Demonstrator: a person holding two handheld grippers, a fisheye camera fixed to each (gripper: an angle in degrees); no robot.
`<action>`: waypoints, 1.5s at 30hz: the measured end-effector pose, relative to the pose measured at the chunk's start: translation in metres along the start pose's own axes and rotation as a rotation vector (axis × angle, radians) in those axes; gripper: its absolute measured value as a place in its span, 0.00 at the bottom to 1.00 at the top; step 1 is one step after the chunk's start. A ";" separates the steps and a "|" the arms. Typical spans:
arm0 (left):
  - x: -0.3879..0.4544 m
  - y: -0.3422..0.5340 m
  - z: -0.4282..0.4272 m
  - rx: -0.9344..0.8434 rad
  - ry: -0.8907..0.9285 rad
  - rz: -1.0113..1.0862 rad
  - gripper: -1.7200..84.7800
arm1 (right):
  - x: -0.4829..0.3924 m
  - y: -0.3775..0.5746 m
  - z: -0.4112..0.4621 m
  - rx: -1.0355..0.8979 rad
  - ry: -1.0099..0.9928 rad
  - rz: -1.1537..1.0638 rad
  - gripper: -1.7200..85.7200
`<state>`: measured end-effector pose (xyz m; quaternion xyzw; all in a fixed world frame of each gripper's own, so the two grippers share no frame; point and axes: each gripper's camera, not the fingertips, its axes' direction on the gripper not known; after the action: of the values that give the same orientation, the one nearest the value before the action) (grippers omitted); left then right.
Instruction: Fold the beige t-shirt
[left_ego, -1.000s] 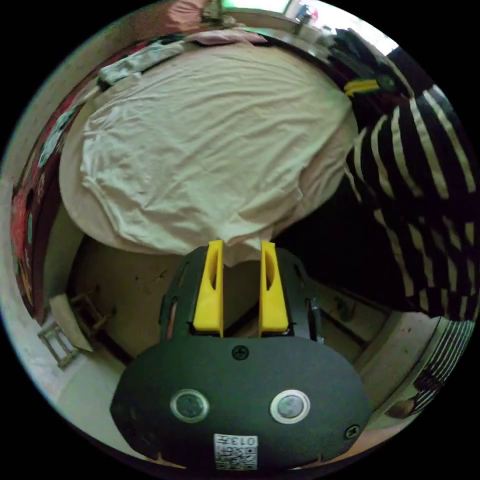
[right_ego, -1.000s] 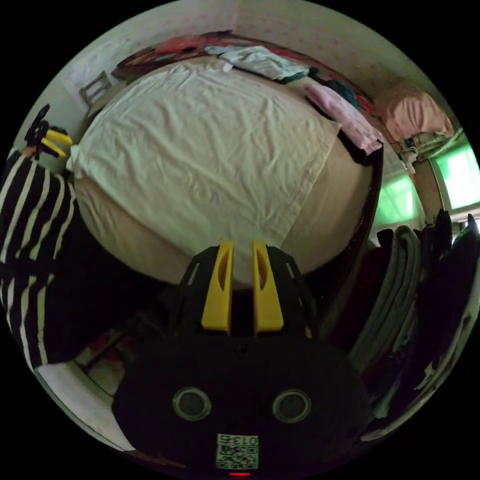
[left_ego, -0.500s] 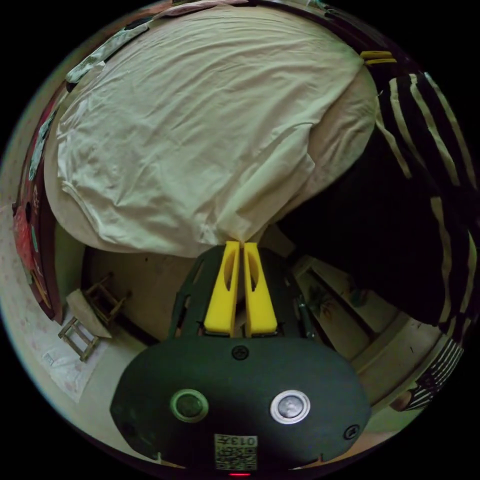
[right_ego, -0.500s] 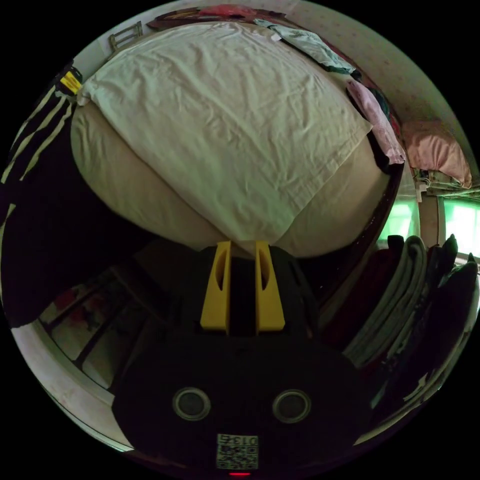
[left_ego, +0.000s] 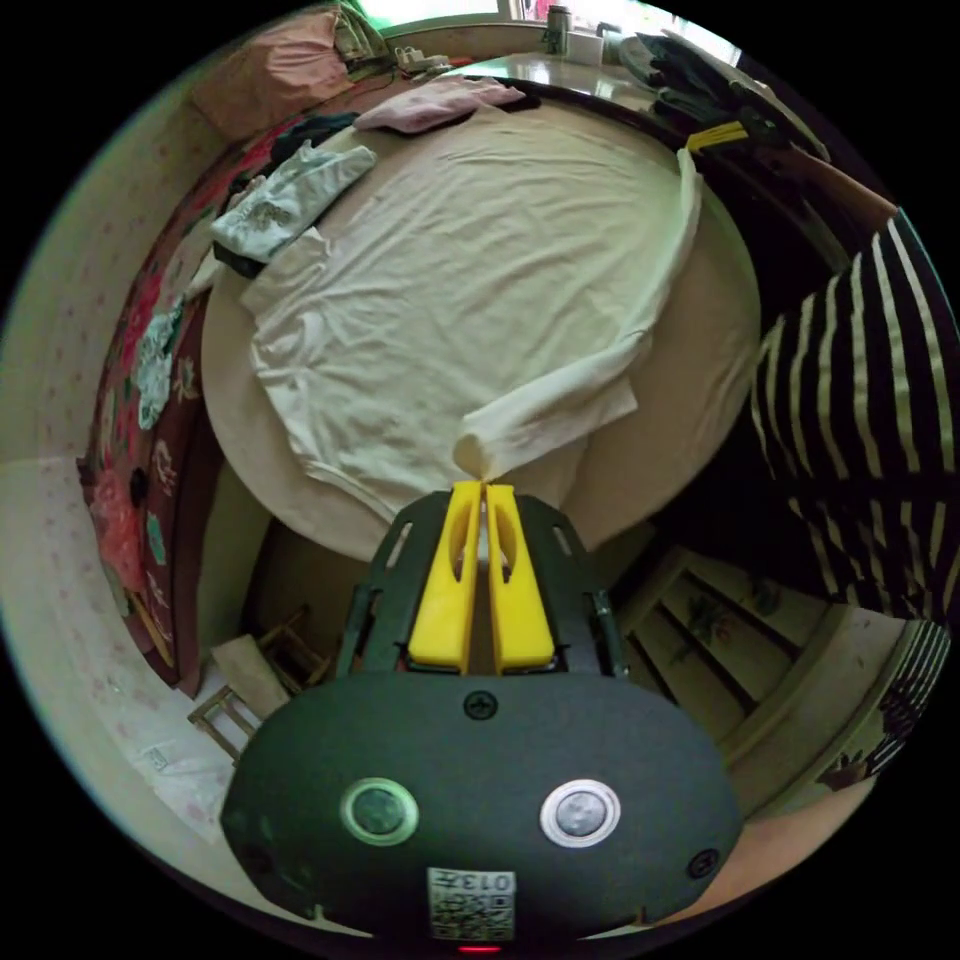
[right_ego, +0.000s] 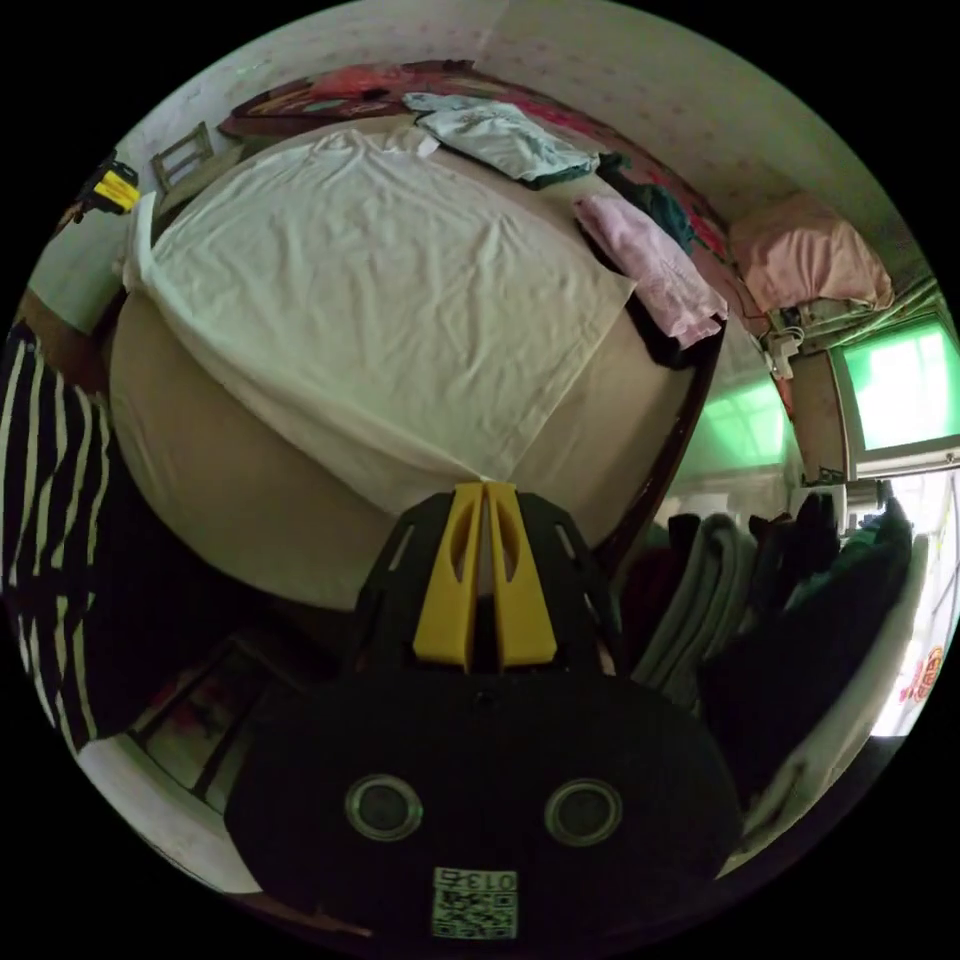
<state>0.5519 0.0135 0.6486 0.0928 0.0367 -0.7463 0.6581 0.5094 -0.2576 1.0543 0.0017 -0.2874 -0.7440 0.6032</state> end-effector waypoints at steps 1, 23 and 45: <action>-0.016 -0.010 0.001 0.001 -0.017 0.012 0.02 | 0.009 -0.009 0.005 -0.015 -0.004 0.013 0.03; -0.098 0.070 0.093 0.036 0.288 -0.432 0.14 | 0.072 0.078 0.060 0.008 -0.253 0.633 0.11; -0.159 0.084 0.109 -0.155 0.297 -0.250 0.04 | 0.082 0.052 0.051 -0.102 -0.171 0.633 0.03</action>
<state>0.6435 0.1387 0.7907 0.1454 0.2017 -0.7952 0.5530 0.5160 -0.3153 1.1472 -0.1801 -0.2857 -0.5306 0.7775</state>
